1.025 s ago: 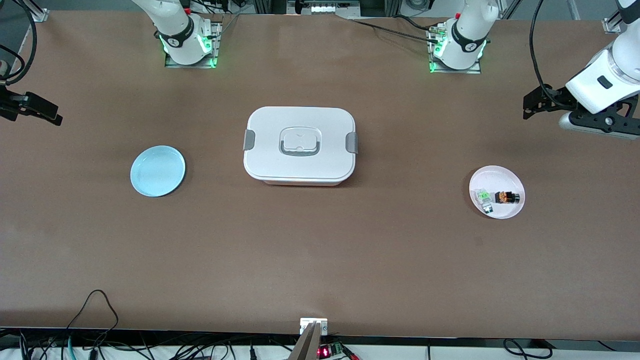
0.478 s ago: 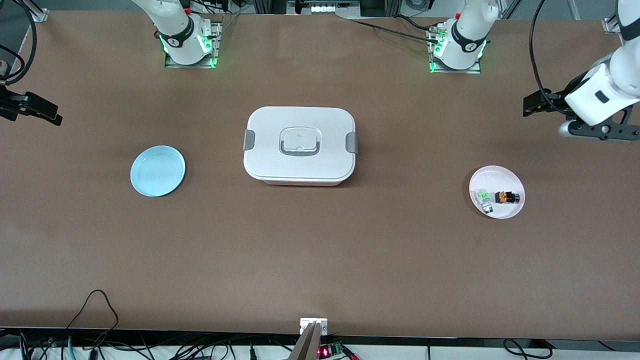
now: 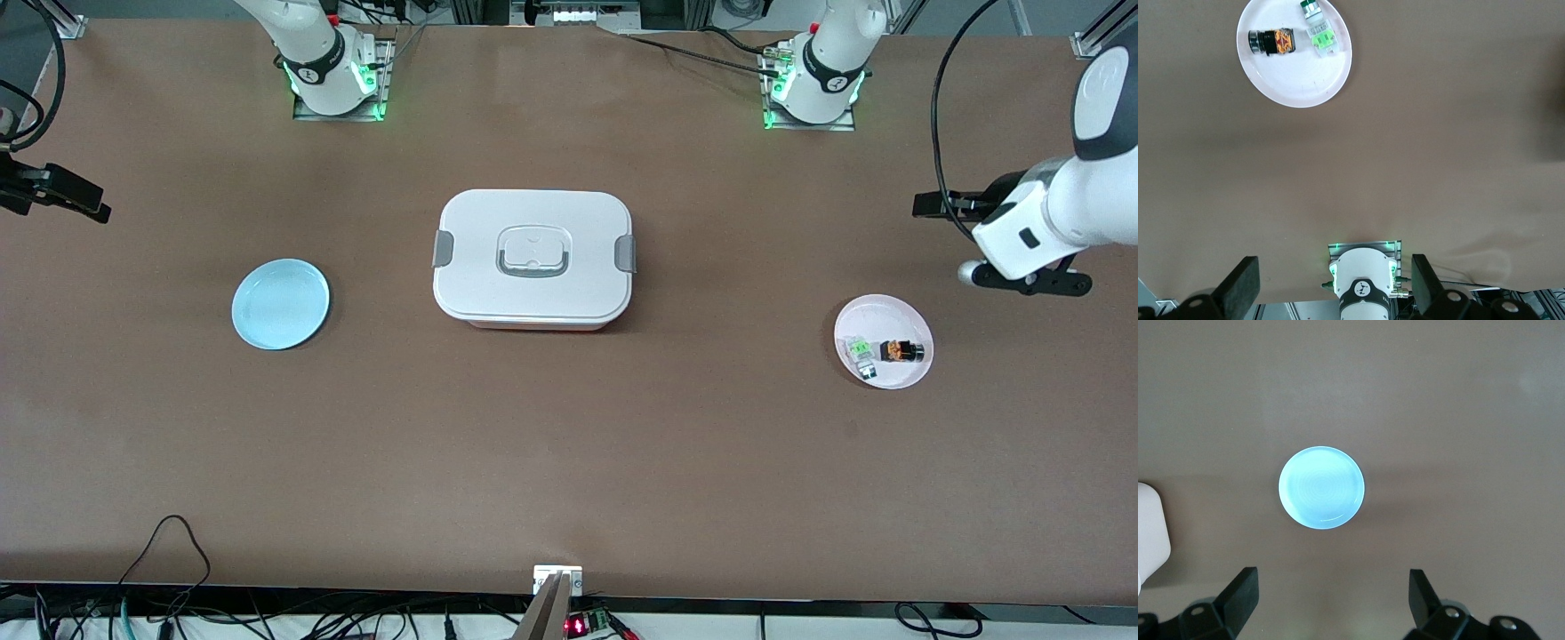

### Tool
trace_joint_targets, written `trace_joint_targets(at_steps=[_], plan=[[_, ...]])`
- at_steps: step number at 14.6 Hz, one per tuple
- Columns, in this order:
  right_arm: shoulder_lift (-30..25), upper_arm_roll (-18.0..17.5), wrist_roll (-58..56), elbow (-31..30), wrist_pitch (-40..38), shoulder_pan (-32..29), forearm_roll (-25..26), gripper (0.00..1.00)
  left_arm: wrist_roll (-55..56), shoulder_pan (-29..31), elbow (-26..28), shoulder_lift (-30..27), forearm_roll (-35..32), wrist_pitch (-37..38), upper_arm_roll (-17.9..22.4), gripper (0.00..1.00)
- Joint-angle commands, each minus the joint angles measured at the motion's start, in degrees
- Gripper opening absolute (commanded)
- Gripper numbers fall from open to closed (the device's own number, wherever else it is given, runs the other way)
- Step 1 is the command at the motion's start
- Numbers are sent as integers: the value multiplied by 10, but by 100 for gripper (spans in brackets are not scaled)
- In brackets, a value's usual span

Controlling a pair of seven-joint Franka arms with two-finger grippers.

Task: Transfer orange switch to right arm and place
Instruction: 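Move the left gripper down over the white plate toward the orange switch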

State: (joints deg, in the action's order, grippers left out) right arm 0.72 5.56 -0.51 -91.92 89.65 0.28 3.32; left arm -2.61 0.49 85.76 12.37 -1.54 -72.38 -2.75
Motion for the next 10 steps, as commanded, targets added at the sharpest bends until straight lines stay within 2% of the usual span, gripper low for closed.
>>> trace_joint_targets(at_steps=[1, 3, 6, 8, 10], plan=[[3, 0, 2, 11, -11, -4, 2, 100, -18, 13, -26, 14, -44, -14, 1, 100], [7, 0, 4, 11, -11, -4, 2, 100, -18, 42, 13, 14, -46, -57, 1, 100], [11, -1, 4, 11, -7, -4, 2, 100, -20, 76, 101, 13, -45, -148, -1, 100], [11, -1, 6, 11, -4, -4, 2, 100, -46, 85, 158, 19, -44, -281, -1, 100], [11, -1, 4, 11, -3, -1, 2, 100, -70, 93, 229, 31, -44, -456, 0, 100]])
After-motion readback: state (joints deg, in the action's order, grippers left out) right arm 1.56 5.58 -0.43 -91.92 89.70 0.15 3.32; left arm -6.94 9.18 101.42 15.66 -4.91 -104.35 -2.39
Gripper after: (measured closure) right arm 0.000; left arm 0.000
